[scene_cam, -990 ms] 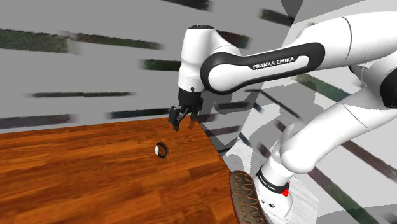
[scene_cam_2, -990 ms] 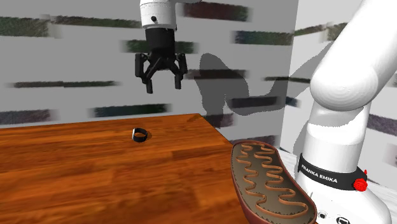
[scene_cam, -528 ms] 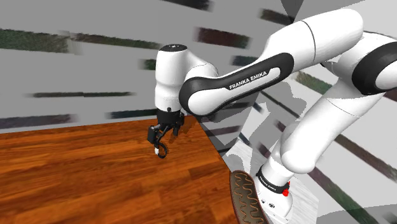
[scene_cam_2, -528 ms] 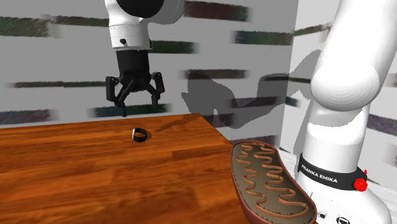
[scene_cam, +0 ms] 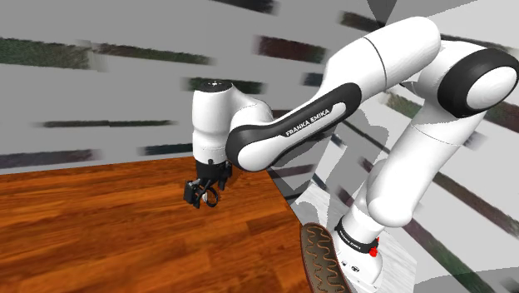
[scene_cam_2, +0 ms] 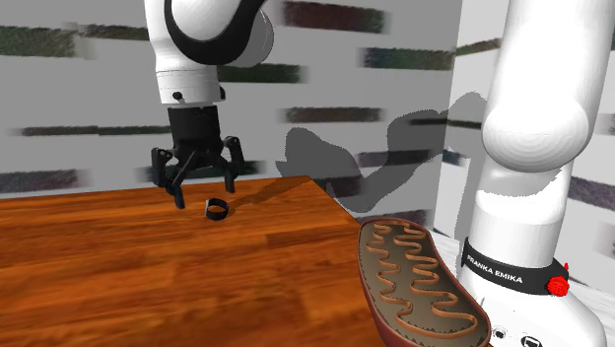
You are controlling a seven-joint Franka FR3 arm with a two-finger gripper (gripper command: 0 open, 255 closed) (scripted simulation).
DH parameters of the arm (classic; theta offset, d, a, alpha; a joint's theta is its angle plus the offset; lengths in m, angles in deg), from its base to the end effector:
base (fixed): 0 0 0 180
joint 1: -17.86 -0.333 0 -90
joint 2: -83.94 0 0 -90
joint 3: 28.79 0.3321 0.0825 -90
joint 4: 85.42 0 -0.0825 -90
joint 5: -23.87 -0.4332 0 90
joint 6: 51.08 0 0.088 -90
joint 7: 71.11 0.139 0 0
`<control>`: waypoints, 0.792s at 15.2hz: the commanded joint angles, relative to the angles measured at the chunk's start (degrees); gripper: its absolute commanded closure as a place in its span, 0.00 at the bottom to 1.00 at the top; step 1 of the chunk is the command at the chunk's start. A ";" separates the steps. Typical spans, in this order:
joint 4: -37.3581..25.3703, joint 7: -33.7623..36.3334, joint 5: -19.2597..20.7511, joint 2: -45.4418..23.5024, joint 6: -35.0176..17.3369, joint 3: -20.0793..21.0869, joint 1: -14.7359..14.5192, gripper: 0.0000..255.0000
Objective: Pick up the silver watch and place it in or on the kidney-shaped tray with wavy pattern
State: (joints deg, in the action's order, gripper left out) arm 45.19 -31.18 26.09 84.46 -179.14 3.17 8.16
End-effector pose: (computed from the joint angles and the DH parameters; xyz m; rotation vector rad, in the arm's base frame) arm 0.4102 0.3619 0.3072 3.0900 0.0843 -0.0079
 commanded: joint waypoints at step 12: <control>0.92 0.77 1.08 -1.45 -2.15 -0.01 0.00 1.00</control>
State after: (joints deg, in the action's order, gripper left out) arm 46.11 -30.41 27.17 83.01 -181.29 3.17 8.16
